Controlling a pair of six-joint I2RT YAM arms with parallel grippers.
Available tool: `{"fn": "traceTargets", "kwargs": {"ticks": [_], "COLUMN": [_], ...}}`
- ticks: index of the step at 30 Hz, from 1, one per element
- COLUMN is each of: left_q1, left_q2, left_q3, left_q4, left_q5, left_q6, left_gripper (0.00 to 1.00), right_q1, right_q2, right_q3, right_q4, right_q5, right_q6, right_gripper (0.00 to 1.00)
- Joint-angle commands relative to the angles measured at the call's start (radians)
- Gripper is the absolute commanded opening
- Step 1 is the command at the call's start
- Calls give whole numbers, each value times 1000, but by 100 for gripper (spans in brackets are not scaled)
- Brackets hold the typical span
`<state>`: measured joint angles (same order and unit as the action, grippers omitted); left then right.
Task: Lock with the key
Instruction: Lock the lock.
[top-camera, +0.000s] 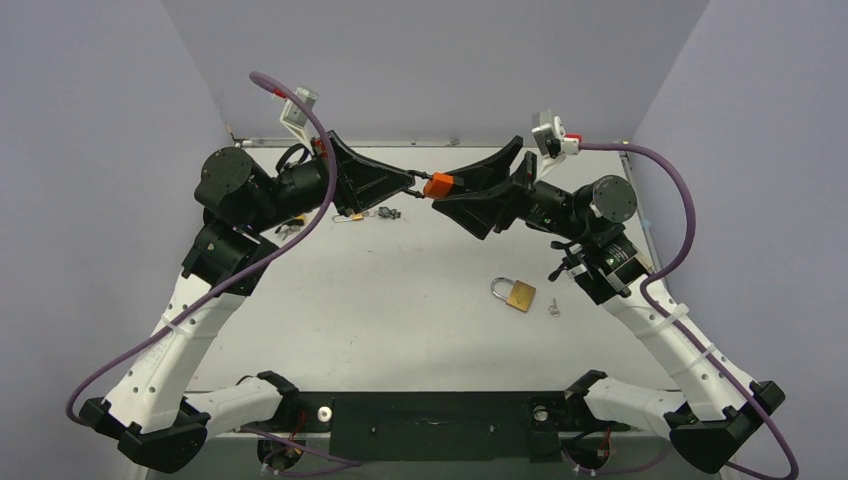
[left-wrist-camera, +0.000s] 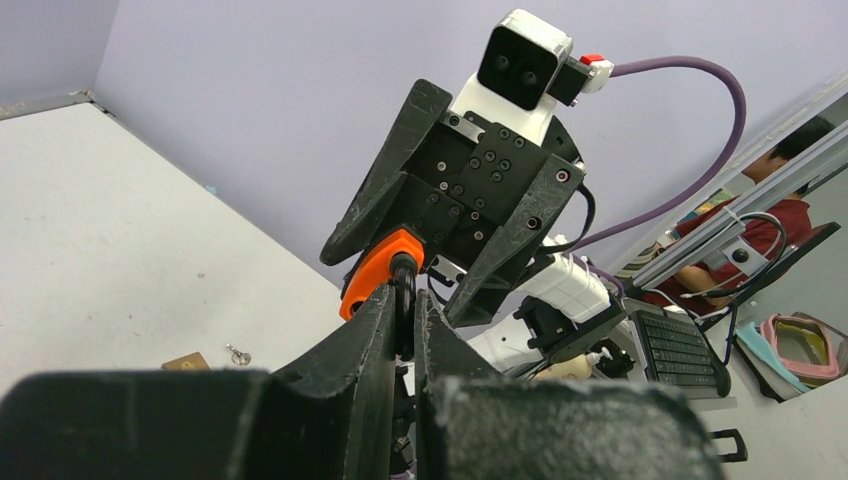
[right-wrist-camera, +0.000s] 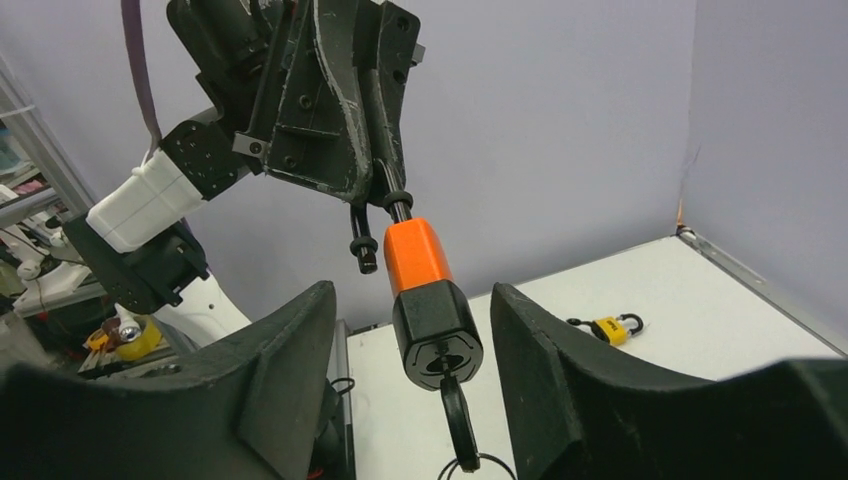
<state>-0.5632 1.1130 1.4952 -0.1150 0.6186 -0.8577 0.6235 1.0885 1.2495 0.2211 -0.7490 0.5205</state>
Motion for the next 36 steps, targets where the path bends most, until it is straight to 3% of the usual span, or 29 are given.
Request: {"fn": "traceTargets", "kwargs": {"ticks": [1, 12, 23, 36], "left_q1": [-6, -6, -7, -41], "left_q2": [-13, -21, -58, -50], "left_q3": [53, 31, -20, -51], "left_q4": [100, 100, -40, -72], "left_q5": [4, 3, -12, 9], "left_q6": [-14, -1, 185, 230], "left_gripper": [0, 0, 0, 0], "right_q1": [6, 6, -2, 9], "right_q2": [-25, 3, 6, 7], "right_q3": [-16, -48, -40, -32], "right_q4": [117, 310, 400, 315], "right_q5": [-28, -72, -107, -68], "right_q6": [38, 244, 423, 373], "right_gripper": [49, 1, 0, 0]}}
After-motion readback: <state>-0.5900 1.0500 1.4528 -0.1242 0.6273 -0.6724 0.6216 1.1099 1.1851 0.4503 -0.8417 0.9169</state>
